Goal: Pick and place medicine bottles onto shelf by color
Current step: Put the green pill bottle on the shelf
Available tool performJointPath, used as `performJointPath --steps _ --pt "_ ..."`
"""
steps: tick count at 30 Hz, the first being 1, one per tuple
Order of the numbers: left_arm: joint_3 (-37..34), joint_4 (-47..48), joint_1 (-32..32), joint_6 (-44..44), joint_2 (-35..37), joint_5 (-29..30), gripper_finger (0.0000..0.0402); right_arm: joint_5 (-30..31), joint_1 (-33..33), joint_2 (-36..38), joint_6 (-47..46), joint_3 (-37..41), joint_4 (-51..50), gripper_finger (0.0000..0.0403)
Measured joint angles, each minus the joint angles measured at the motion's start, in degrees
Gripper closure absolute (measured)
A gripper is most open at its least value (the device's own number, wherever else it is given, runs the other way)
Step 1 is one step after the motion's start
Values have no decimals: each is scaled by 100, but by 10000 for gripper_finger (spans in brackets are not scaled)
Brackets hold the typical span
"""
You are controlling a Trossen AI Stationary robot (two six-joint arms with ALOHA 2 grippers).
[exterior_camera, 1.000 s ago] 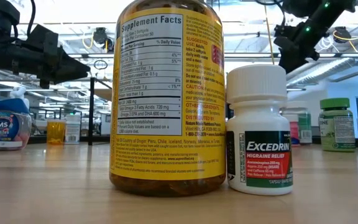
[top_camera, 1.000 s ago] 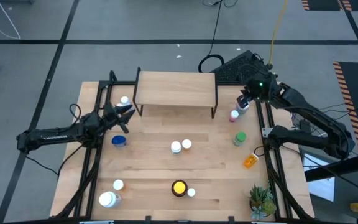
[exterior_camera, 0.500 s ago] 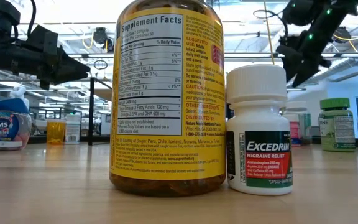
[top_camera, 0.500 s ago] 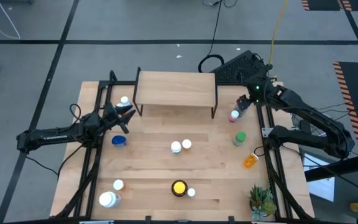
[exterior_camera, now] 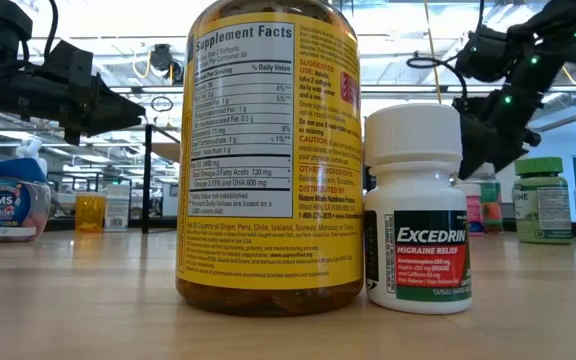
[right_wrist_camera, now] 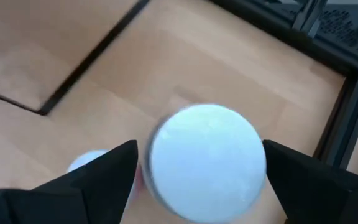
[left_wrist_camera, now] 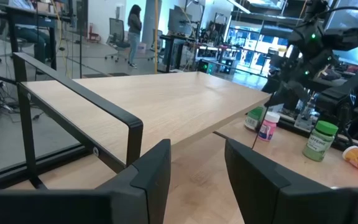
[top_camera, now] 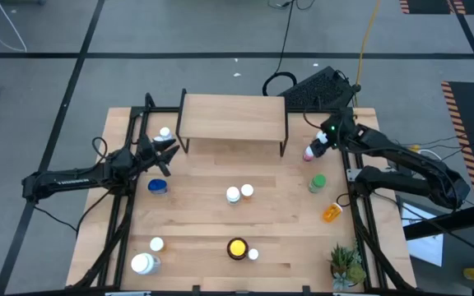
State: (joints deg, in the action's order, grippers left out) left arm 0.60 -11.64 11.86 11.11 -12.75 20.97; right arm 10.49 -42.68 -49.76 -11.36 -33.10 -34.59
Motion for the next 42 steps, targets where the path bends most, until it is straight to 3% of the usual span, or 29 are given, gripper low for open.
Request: performJointPath --steps 5,12,27,35,42 --pt "2 2 0 1 0 0 245 81 2 0 10 65 221 92" --pt "1 25 0 20 0 -2 245 146 4 7 18 58 352 179" --pt "2 168 0 22 2 0 245 141 3 0 32 -98 106 181" --pt "0 172 0 20 1 3 245 144 2 -2 244 -1073 -163 181" --pt "0 205 0 99 0 96 245 126 2 -282 416 -2377 -264 181"
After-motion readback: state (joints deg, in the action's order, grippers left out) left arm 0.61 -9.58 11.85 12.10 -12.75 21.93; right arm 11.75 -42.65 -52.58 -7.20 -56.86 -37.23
